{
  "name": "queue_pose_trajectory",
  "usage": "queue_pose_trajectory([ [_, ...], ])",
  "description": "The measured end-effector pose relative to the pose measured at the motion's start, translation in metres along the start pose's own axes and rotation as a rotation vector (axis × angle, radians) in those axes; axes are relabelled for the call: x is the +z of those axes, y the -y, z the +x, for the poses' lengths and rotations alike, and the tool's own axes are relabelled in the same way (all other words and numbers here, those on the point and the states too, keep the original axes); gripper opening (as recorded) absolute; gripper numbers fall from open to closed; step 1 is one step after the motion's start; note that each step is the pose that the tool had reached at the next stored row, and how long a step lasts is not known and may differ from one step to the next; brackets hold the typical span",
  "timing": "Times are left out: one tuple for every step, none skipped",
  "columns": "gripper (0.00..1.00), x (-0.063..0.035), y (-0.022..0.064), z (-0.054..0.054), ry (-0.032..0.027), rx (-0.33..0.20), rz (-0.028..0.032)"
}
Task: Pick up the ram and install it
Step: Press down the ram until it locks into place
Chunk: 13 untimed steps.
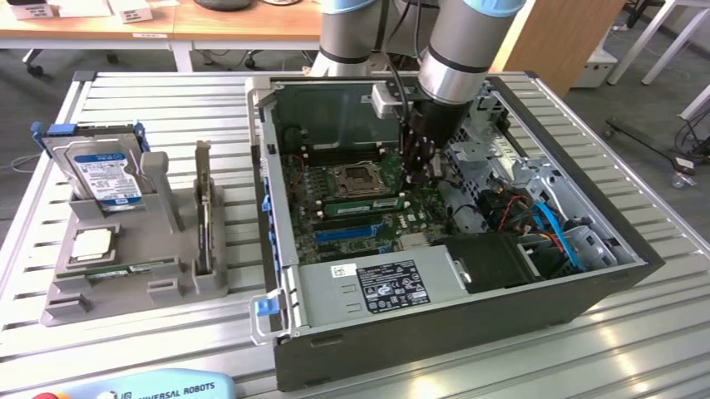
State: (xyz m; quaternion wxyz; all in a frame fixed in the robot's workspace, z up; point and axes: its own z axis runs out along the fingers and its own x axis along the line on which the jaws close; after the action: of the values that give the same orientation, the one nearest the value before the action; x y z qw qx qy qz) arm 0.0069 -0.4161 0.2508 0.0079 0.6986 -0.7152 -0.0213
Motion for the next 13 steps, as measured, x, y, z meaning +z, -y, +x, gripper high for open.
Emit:
queue_pose_trajectory([
  [0.10, 0.0009, 0.0001, 0.0000, -0.0001, 0.000, 0.0001],
  [0.10, 0.0018, 0.0001, 0.0000, 0.0000, 0.000, 0.0001],
  [0.10, 0.0027, 0.0001, 0.0001, -0.0001, 0.000, 0.0002],
  [0.10, 0.0036, 0.0001, 0.0001, -0.0001, 0.000, 0.0003],
  [0.10, 0.0045, 0.0002, 0.0001, 0.0001, 0.000, 0.0004],
  [0.10, 0.0054, 0.0002, 0.0001, 0.0001, 0.000, 0.0005],
  [0.10, 0.0060, 0.0002, 0.0001, 0.0002, 0.000, 0.0005],
  [0.10, 0.0060, 0.0002, 0.0002, 0.0000, 0.000, 0.0005],
  [0.10, 0.0060, 0.0002, 0.0002, 0.0000, 0.000, 0.0005],
  [0.10, 0.0061, 0.0002, 0.0002, 0.0000, 0.000, 0.0005],
  [0.10, 0.0061, 0.0003, 0.0002, 0.0000, 0.000, 0.0005],
  [0.10, 0.0064, 0.0003, 0.0001, 0.0003, 0.000, 0.0006],
  [0.10, 0.0071, 0.0003, 0.0001, 0.0007, 0.000, 0.0008],
])
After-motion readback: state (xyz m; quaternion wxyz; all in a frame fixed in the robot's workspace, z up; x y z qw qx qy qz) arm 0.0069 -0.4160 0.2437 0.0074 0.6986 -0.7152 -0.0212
